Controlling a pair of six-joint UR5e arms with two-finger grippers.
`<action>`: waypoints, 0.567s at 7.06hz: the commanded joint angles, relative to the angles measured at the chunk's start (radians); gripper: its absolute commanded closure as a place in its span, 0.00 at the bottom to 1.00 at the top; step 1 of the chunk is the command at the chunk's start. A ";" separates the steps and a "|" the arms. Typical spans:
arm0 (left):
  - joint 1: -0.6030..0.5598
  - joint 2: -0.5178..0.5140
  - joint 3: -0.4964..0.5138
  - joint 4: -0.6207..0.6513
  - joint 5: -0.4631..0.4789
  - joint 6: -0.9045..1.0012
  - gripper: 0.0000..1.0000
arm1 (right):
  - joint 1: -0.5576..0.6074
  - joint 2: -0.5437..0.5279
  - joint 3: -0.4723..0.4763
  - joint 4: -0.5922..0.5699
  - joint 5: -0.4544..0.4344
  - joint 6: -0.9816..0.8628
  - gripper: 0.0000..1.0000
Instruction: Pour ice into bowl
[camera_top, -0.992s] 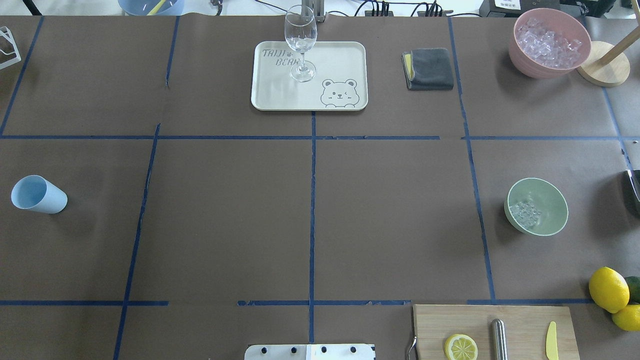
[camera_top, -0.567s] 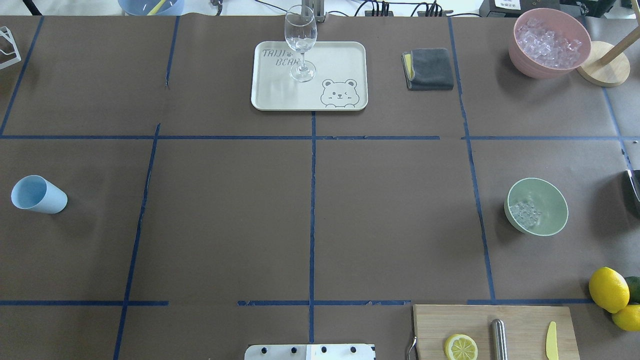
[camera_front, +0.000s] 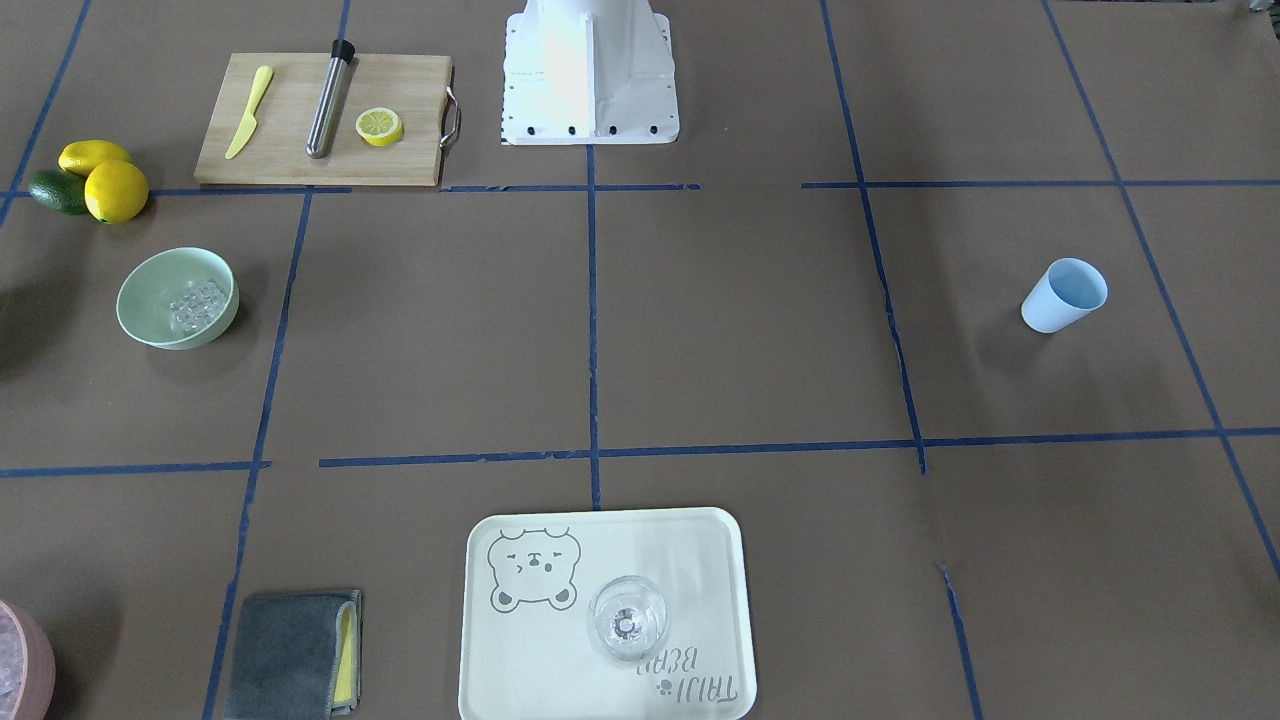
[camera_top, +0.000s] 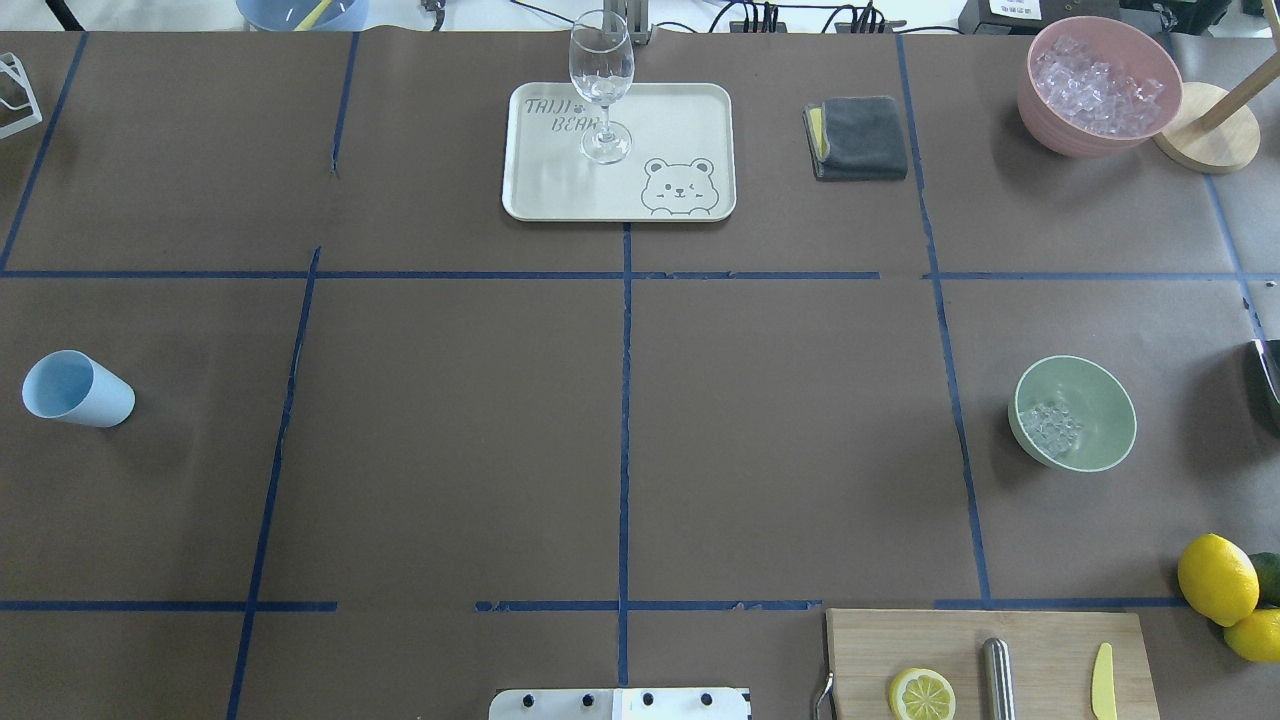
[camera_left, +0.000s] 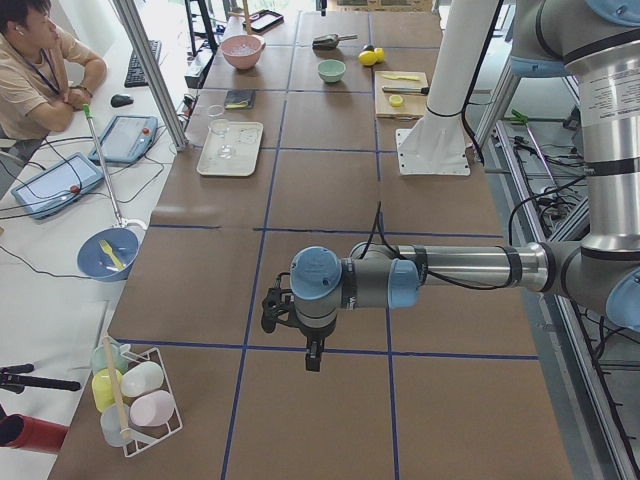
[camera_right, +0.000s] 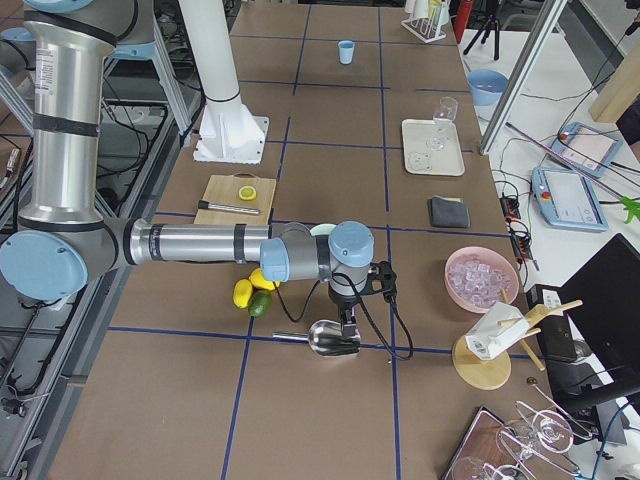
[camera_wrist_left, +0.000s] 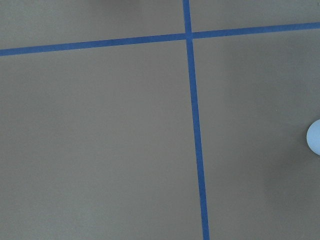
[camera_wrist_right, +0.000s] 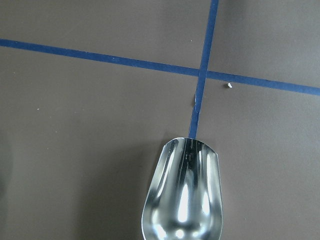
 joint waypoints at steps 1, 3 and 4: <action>0.000 -0.020 0.002 -0.002 0.089 -0.026 0.00 | 0.000 -0.002 0.000 0.000 0.001 0.000 0.00; 0.001 -0.022 -0.001 -0.002 0.081 -0.026 0.00 | 0.000 -0.001 -0.005 0.000 0.000 0.000 0.00; 0.001 -0.026 0.007 -0.002 0.081 -0.023 0.00 | 0.000 0.002 -0.015 0.000 0.004 0.002 0.00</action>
